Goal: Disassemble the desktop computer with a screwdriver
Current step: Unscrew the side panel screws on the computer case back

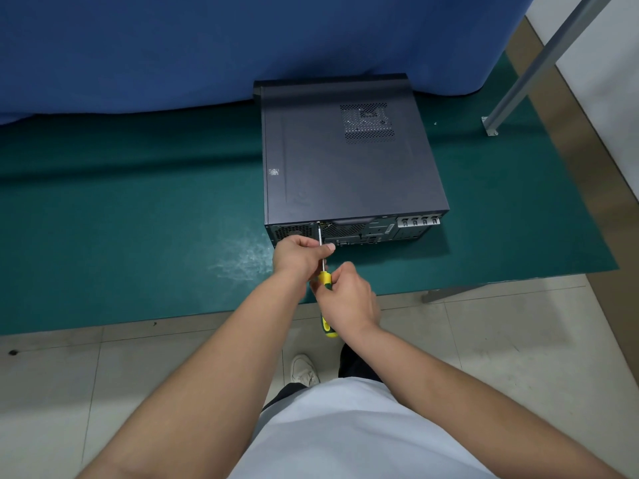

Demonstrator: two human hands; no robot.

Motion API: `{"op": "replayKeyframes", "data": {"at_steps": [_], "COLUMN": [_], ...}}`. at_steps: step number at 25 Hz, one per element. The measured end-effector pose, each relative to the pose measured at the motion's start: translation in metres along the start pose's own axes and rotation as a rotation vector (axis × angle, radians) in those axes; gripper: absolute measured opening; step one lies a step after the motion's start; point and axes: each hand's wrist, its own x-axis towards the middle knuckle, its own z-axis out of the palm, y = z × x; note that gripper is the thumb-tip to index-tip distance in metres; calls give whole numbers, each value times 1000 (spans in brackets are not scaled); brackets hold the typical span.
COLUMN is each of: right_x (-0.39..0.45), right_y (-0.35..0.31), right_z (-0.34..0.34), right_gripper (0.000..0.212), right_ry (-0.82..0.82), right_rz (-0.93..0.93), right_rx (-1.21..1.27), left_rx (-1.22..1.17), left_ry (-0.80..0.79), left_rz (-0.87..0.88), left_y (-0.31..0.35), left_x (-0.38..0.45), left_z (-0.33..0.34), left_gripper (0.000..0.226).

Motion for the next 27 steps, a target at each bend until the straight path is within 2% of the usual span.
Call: {"op": "replayKeyframes", "data": {"at_steps": [6,8,10,13,14,16,19,22,24,27], "right_x": [-1,0,3,5,3,3,1,1,0,-2], "right_y": [-7,-3,4,15,20,29,30,26,23,18], "right_z": [-1,-1,-4,-17,-20,-18,-15,-13,-9,-6], "right_gripper": [37,40,40,34,34,33,24,12,12,18], "right_ry": [84,64,-95,-614,-748,-851,-815,-662,-613,-583], "right_rz": [-69,-77,-8,312,378,421,407,330,296,296], "right_rx": [-165,-119,145,886,1033,1155,1219,1136,1060,1025], "left_rx": [96,105,122,39,-19,-119,-208,-185,-104,2], "left_ry": [-25,-18,-16,-67,-101,-184,-300,-392,-371,-225], "left_rz": [22,35,58,45,24,-21,-68,-101,-96,-58], "left_y": [5,6,7,6,7,8,7,6,5,-2], "left_x": [-3,-4,-6,-7,-7,-8,-8,-8,-8,-6], "left_z": [0,-1,0,1,0,-5,-13,-15,-15,-12], "left_gripper": [37,33,27,22,19,10,11,21,16,27]}}
